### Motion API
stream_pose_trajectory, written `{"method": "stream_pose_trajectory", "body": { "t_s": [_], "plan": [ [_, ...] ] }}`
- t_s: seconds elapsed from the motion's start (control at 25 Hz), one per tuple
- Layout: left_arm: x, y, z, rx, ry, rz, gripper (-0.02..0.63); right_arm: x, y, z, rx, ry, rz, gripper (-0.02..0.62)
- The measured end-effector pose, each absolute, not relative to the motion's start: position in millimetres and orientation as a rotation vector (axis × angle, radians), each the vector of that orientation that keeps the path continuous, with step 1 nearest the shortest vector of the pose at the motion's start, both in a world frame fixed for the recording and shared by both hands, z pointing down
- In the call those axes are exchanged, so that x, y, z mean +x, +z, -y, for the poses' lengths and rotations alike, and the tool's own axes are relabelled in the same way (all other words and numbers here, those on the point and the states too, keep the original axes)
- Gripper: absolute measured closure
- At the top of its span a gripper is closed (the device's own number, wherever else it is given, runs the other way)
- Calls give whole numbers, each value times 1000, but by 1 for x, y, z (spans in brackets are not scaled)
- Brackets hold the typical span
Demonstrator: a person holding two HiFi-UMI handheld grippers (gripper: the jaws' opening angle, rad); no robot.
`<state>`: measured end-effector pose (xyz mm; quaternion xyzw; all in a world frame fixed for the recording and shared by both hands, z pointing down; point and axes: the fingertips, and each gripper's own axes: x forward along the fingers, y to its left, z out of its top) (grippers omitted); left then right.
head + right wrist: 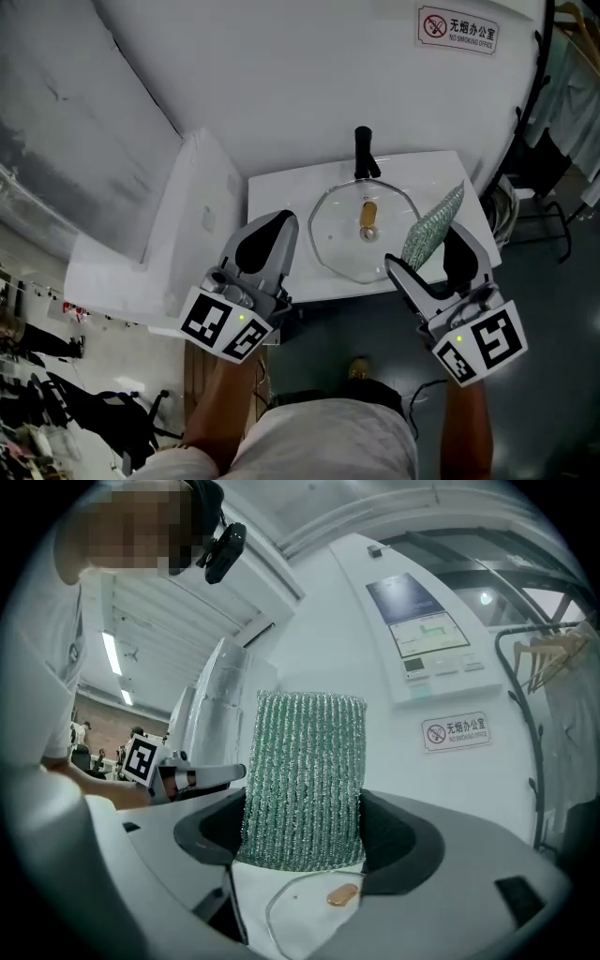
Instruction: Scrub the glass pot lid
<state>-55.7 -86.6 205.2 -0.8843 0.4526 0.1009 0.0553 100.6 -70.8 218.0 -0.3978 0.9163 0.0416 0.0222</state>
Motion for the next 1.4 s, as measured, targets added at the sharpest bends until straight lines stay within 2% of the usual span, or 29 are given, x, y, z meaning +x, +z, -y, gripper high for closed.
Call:
{"method": "stream_pose_trajectory", "body": {
  "t_s": [0.52, 1.12, 1.4],
  "plan": [
    [-65, 239, 148, -2676, 205, -1616, 589, 92, 227, 148, -1048, 82, -2956, 247],
    [-102, 332, 221, -2866, 23, -1812, 584, 11, 270, 212, -931, 125, -3448, 247],
    [-108, 389, 240, -3085, -26, -1930, 482, -22, 322, 236, -932, 5, -3741, 247]
  ]
}}
